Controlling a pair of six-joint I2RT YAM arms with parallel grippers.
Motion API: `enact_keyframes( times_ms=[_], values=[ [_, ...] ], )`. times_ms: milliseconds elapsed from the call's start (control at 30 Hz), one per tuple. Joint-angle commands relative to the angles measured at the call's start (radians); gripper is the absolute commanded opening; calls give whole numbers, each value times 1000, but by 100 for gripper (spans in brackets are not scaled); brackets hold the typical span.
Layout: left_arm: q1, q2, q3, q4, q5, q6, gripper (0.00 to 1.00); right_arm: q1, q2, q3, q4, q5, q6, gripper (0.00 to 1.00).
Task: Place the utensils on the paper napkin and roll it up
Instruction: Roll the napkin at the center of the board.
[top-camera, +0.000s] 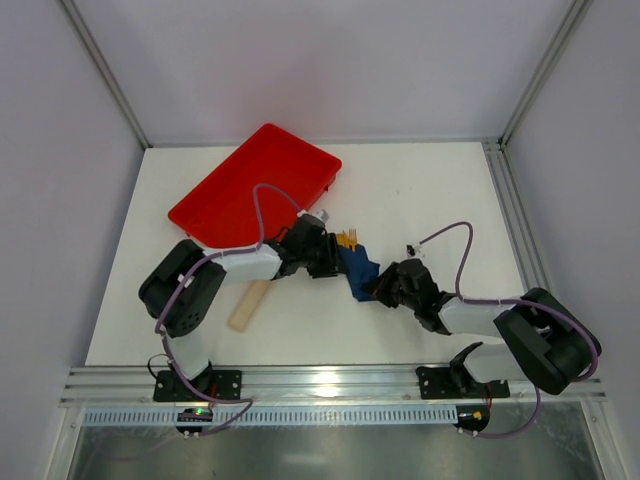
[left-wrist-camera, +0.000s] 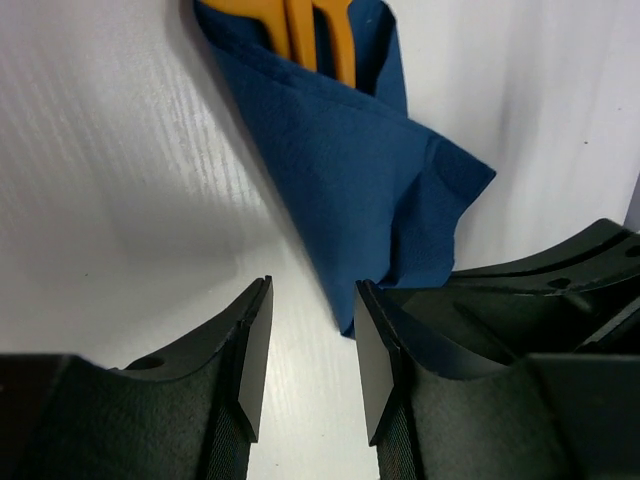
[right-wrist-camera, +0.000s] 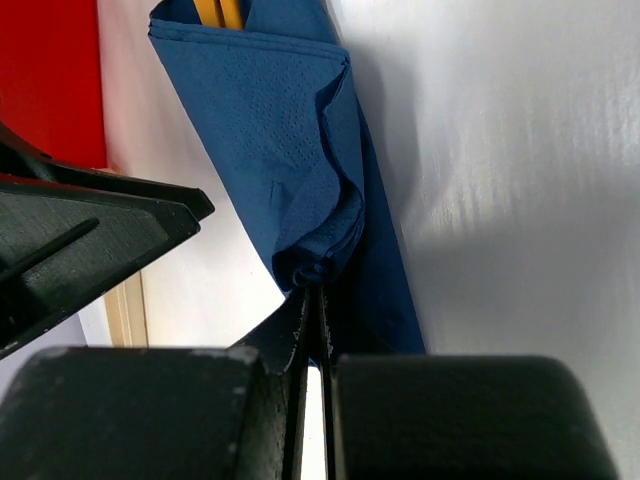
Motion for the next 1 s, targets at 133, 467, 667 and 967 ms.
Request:
enact_keyframes(
  times_ms=[133,467,667,967],
  values=[
    [-18,-41,28,94,25,-4,42,72,-26,-14,43,158,120,5],
    [-53,72,137,108,54,-11,41,90,-55,-25,18,197,141,9],
    [-70,132,153,129,69,-29,40,92,-66,-39,18,223,170,13],
    [-91,178,159,109,63,-24,39,103,-193,21,-185,213,69,25]
  ],
)
